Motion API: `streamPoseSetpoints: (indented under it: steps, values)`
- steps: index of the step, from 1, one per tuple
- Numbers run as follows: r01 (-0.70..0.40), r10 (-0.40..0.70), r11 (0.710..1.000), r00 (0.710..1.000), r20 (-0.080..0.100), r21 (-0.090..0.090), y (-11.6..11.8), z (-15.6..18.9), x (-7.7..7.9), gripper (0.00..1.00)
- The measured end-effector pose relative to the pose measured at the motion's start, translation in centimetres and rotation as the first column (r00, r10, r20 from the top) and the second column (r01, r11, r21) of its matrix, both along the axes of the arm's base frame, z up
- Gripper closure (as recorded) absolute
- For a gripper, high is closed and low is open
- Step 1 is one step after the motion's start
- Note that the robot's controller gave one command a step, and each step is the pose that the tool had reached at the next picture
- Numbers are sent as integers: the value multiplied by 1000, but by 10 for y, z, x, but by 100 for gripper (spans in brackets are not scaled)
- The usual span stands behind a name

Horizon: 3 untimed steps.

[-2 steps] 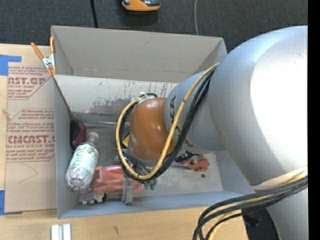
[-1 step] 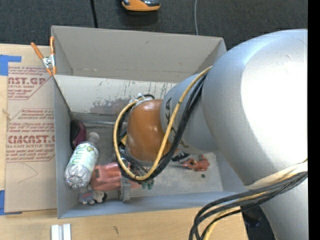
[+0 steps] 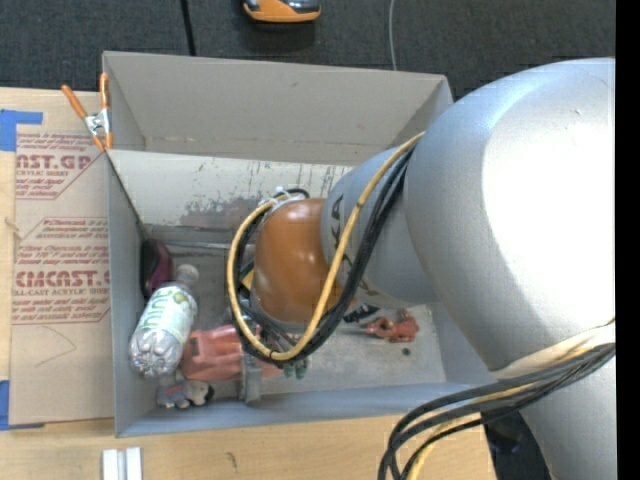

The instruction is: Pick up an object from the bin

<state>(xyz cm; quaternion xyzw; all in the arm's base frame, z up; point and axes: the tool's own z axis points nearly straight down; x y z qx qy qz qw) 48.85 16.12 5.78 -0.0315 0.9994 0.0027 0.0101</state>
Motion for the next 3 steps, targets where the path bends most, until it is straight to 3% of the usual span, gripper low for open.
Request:
streamPoseSetpoints:
  steps: [2, 3]
  values:
    - [0, 0, 1000, 1000, -7, -3, -1, 22, -1, 100]
    - [-2, 2, 1000, 1000, -21, -7, -1, 40, -3, 100]
